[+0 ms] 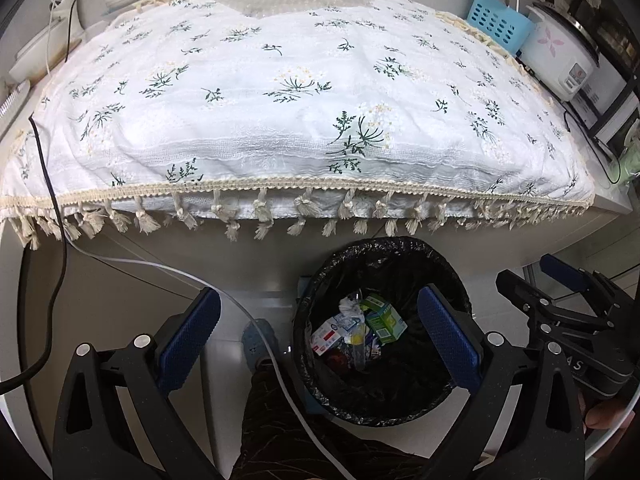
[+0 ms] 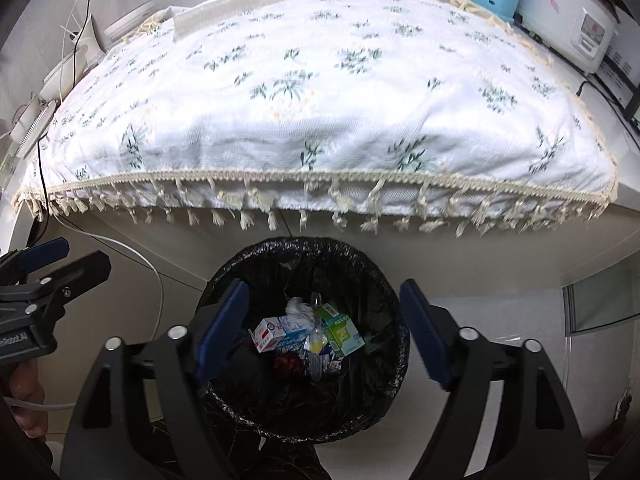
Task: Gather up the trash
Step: 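Move both grippers back up over the table toward the bubble wrap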
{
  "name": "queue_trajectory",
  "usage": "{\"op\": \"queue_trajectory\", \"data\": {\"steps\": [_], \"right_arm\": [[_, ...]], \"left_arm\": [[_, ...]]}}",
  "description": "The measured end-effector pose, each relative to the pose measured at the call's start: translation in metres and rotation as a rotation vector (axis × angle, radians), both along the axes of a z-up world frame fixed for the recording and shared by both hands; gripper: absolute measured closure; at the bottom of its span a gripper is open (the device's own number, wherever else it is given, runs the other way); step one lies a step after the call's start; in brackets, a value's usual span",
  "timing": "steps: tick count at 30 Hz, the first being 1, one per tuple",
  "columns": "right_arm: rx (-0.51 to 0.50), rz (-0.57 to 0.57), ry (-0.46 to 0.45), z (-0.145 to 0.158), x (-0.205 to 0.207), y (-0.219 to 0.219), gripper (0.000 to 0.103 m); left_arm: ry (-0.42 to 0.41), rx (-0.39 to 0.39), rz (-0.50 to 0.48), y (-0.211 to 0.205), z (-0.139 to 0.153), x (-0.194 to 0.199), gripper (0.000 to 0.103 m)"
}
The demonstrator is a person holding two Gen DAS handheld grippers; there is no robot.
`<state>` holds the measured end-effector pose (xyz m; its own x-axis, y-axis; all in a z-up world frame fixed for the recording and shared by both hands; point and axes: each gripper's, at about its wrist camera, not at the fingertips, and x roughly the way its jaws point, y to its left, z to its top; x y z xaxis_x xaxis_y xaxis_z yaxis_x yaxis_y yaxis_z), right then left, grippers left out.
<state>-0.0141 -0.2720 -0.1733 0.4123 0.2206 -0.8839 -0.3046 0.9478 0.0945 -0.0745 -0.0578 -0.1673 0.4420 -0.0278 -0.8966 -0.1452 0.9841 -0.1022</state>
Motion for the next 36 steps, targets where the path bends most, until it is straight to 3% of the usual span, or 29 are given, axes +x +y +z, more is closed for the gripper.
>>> {"op": "queue_trajectory", "data": {"steps": [8,21,36], "right_arm": [[0.033,-0.024,-0.061,0.025,0.000,-0.010,0.010],[0.082,-0.025,-0.176,0.084,0.020,-0.008,0.008],[0.086,-0.007,-0.310,0.142,0.062,0.020,0.008]], "left_arm": [[-0.012,0.005,0.019,0.001,0.012,0.001,0.006],[-0.102,-0.011,0.091,0.030,0.065,0.012,0.006],[-0.173,0.009,0.068,0.057,0.116,0.066,0.006]]}}
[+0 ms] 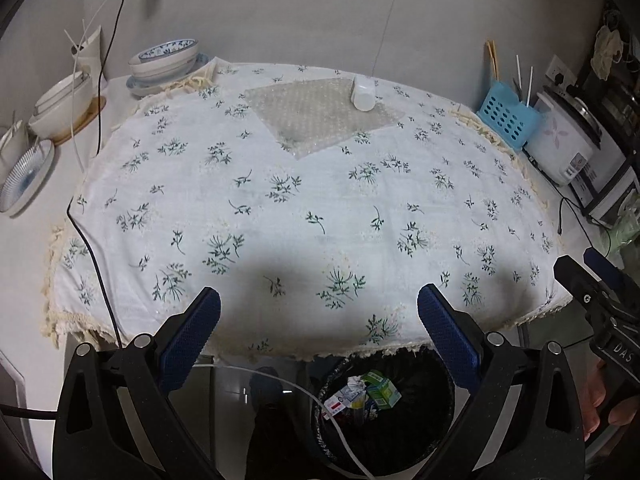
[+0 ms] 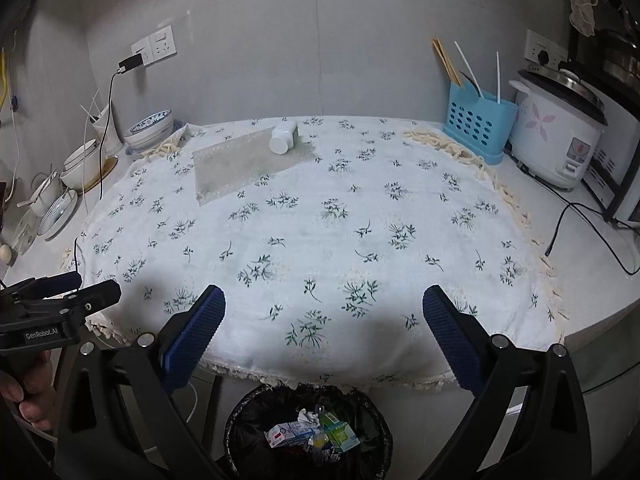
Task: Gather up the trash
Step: 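Move both grippers back up over the table toward the bubble wrap, then grasp the white pill bottle with the right gripper while the left gripper grasps the bubble wrap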
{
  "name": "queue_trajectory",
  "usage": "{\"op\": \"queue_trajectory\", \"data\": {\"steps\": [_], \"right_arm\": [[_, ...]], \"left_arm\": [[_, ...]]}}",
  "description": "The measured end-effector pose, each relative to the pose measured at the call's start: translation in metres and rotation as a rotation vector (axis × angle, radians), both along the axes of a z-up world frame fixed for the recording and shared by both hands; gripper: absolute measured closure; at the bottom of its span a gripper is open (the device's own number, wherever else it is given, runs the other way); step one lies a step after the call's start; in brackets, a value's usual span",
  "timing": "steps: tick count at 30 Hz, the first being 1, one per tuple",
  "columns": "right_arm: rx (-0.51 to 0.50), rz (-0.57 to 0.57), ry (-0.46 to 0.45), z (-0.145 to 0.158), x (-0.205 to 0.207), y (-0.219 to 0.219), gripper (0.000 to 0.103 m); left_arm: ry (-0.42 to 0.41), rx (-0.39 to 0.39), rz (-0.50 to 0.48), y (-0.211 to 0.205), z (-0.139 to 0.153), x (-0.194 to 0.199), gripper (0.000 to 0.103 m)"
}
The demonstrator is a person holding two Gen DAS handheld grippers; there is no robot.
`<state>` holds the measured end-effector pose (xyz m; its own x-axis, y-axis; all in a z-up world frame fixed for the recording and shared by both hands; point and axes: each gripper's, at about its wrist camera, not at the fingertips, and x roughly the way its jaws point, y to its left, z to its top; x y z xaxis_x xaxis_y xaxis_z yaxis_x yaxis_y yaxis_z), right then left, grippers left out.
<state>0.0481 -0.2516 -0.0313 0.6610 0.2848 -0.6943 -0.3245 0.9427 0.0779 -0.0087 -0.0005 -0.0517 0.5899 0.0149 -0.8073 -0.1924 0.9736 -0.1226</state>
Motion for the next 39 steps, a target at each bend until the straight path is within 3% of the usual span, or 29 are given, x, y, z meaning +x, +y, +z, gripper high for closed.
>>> {"op": "queue_trajectory", "data": {"steps": [18,39], "right_arm": [[-0.009,0.009,-0.028,0.027,0.062,0.044,0.008],[-0.022,0.020,-0.020,0.028,0.159,0.117,0.008]], "left_arm": [[-0.028,-0.010,-0.017,0.030,0.031,0.068,0.006],[0.029,-0.007,-0.011,0.091,0.021,0.165,0.006]]}}
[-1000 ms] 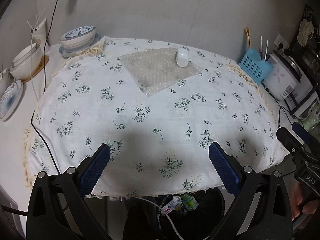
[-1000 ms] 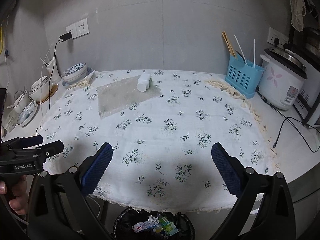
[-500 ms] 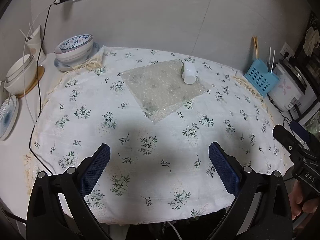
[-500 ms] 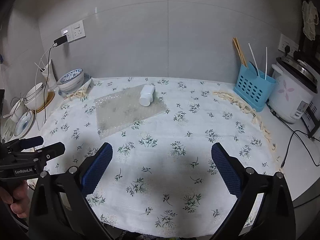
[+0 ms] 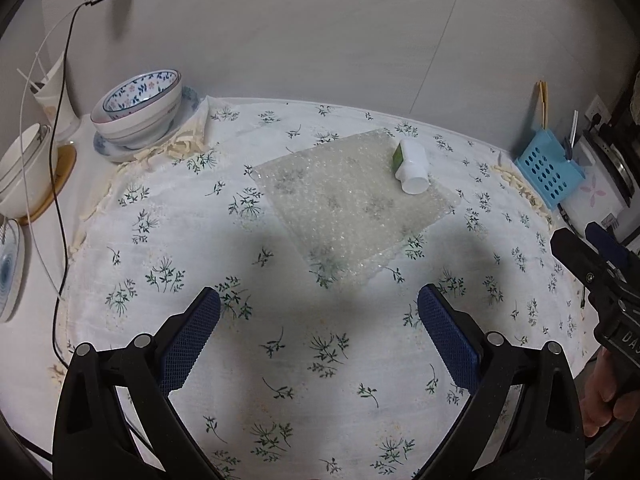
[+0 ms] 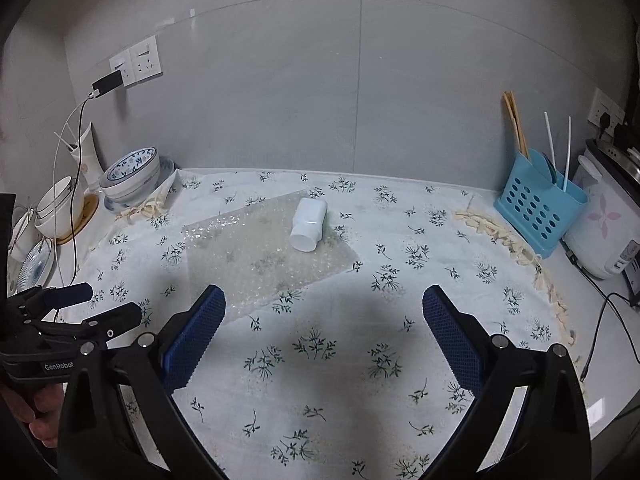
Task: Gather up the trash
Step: 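Grasp the white pill bottle with the right gripper while the left gripper grasps the bubble wrap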
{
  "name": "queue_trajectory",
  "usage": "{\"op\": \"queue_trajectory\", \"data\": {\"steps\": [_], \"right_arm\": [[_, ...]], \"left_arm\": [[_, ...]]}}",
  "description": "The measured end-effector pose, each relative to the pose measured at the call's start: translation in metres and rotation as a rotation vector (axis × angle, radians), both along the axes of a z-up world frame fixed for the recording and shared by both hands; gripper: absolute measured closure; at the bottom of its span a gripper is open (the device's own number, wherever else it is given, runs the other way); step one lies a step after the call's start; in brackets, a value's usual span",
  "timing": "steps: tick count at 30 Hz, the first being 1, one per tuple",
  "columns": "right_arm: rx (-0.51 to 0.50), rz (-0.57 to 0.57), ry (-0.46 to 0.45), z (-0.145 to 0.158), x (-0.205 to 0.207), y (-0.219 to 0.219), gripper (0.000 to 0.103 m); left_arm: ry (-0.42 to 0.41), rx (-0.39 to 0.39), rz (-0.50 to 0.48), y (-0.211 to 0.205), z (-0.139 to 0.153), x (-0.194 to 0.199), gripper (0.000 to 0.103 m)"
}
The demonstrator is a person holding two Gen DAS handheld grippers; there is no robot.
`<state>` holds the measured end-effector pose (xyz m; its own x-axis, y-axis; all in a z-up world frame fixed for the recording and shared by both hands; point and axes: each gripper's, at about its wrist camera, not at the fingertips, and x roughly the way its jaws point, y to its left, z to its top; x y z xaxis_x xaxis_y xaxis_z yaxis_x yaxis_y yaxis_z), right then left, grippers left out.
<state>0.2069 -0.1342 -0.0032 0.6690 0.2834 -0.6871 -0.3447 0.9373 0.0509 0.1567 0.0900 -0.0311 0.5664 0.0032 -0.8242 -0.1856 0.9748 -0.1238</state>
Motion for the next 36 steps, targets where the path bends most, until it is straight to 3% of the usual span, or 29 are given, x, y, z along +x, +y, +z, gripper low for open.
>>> {"op": "queue_trajectory", "data": {"steps": [9,19,28,31,33,34,36], "right_arm": [[-0.001,0.012,0.027,-0.016,0.045,0.042,0.008],[-0.028,0.018,0.100,-0.058,0.110,0.074,0.008],[-0.026,-0.026,0.186,-0.096,0.164,0.091,0.023],[-0.015,-0.045,0.220,-0.106,0.174,0.093,0.036],[-0.010,-0.056,0.233,-0.109,0.177,0.093,0.050],[-0.010,-0.062,0.234,-0.111,0.178,0.092,0.063],[0.009,-0.070,0.233,-0.109,0.177,0.087,0.063]], "left_arm": [[0.026,-0.013,0.030,0.039,-0.012,0.032,0.006],[0.071,-0.016,0.053,0.072,-0.037,0.064,0.006],[0.095,-0.005,0.039,0.077,-0.054,0.098,0.006],[0.101,0.006,0.027,0.075,-0.058,0.107,0.006],[0.105,0.006,0.021,0.073,-0.061,0.113,0.006],[0.110,0.005,0.018,0.072,-0.063,0.116,0.006],[0.116,0.002,0.011,0.070,-0.066,0.121,0.006]]}}
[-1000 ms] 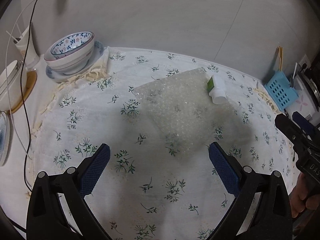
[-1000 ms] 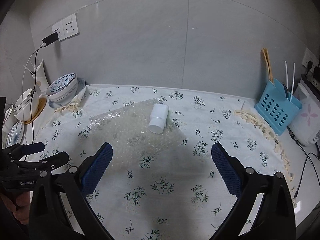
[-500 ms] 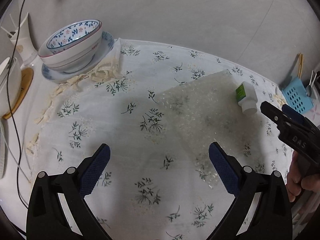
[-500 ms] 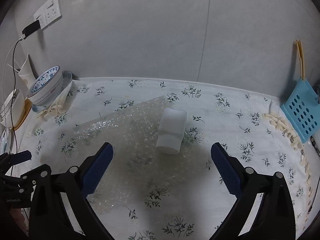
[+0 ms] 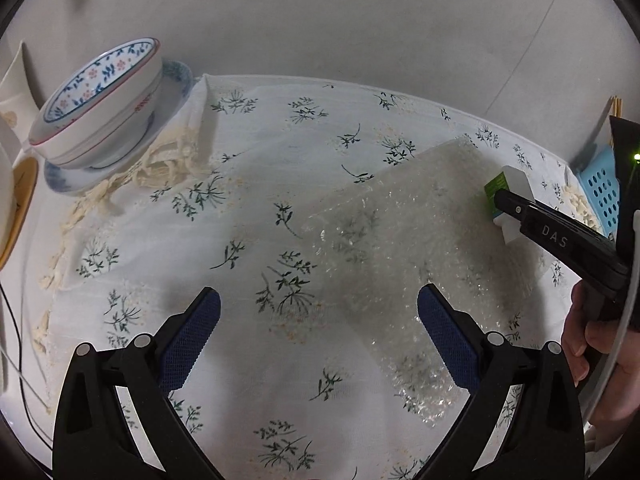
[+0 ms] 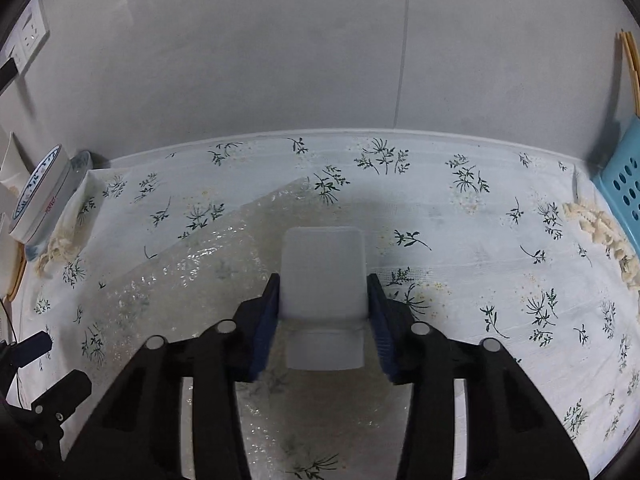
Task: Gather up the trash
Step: 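Grasp the white pill bottle with the right gripper while the left gripper grasps the bubble wrap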
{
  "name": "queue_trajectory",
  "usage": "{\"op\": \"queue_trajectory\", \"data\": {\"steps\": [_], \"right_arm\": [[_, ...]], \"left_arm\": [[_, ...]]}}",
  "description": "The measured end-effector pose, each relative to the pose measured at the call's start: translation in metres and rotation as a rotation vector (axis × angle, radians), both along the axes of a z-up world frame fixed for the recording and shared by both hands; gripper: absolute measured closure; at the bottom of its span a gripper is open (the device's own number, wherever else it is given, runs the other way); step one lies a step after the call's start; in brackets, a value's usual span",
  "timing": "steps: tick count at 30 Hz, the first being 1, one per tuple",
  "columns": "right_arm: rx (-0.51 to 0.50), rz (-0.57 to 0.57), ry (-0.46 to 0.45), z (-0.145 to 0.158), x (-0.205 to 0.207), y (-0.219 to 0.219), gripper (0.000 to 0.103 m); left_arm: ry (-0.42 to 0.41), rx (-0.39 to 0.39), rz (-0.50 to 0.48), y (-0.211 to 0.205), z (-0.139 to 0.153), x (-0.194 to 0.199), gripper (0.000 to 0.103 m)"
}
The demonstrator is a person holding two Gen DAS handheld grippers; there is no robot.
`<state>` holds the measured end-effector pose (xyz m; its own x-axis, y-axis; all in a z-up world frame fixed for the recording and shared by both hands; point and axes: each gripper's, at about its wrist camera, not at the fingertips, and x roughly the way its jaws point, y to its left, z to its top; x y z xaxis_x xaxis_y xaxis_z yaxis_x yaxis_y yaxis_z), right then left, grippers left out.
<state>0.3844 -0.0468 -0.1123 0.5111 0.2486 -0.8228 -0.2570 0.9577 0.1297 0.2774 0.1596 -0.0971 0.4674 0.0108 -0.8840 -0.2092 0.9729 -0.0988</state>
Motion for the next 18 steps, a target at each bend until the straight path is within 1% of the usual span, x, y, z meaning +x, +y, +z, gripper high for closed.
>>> {"op": "queue_trajectory", "data": {"steps": [6,11,15,18], "right_arm": [[0.006,-0.010,-0.031,0.015,-0.016,-0.024,0.063],[0.010,-0.037,-0.050,0.029,-0.039,-0.056,0.063],[0.015,-0.054,-0.049,0.035,-0.059,-0.082,0.063],[0.020,-0.062,-0.043,0.037,-0.073,-0.094,0.063]], "left_arm": [[0.004,-0.009,-0.036,-0.018,-0.006,0.016,0.006],[0.004,-0.013,-0.074,-0.038,-0.009,0.032,0.006],[0.010,-0.028,-0.106,-0.055,-0.014,0.043,0.006],[0.033,-0.012,-0.135,-0.067,-0.024,0.053,0.008]]}}
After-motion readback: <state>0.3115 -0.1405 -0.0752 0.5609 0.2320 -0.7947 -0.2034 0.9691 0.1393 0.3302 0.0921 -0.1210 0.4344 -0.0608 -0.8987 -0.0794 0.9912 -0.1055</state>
